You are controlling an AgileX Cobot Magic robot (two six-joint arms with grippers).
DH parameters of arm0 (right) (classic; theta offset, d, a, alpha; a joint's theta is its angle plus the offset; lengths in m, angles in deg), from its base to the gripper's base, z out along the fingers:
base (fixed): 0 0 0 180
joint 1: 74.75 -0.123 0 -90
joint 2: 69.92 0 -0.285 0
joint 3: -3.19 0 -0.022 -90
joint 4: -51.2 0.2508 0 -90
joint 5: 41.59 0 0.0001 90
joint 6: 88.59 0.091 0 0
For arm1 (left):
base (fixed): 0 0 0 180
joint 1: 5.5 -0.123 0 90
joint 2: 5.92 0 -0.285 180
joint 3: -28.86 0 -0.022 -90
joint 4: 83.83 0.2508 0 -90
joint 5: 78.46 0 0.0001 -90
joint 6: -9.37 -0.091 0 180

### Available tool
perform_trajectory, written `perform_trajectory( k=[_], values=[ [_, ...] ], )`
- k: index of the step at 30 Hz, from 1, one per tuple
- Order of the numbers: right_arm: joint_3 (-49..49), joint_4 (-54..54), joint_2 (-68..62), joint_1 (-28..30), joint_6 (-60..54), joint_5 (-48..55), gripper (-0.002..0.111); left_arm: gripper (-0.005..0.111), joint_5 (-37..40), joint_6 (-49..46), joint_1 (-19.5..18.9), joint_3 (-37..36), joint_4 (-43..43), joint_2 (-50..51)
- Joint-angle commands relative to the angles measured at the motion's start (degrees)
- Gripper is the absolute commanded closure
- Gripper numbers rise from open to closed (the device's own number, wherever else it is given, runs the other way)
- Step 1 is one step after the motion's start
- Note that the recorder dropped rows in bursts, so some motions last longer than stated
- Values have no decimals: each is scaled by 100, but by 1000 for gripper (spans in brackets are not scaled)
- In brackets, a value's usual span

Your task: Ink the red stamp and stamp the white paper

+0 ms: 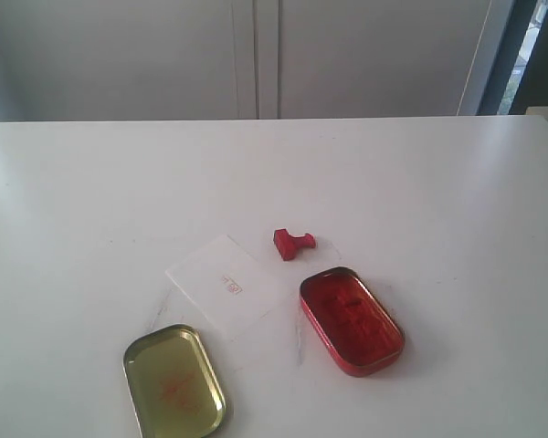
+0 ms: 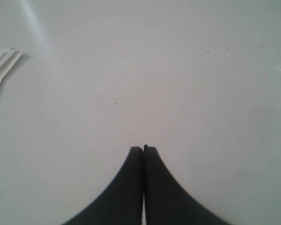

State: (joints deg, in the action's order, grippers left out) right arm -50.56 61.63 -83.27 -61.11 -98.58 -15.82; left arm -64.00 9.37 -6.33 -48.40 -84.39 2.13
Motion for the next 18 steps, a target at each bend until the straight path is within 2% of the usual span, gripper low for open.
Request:
perform_trajectory(
  k=[1,9,18],
  values=[
    [-29,4,12,41,27,-13,108,107,10,0,24,5,-69,-26],
    [-29,4,12,41,43,-18,108,107,10,0,24,5,-69,-26],
    [-29,4,12,41,816,-18,108,107,10,0,24,5,-69,-26]
  ],
)
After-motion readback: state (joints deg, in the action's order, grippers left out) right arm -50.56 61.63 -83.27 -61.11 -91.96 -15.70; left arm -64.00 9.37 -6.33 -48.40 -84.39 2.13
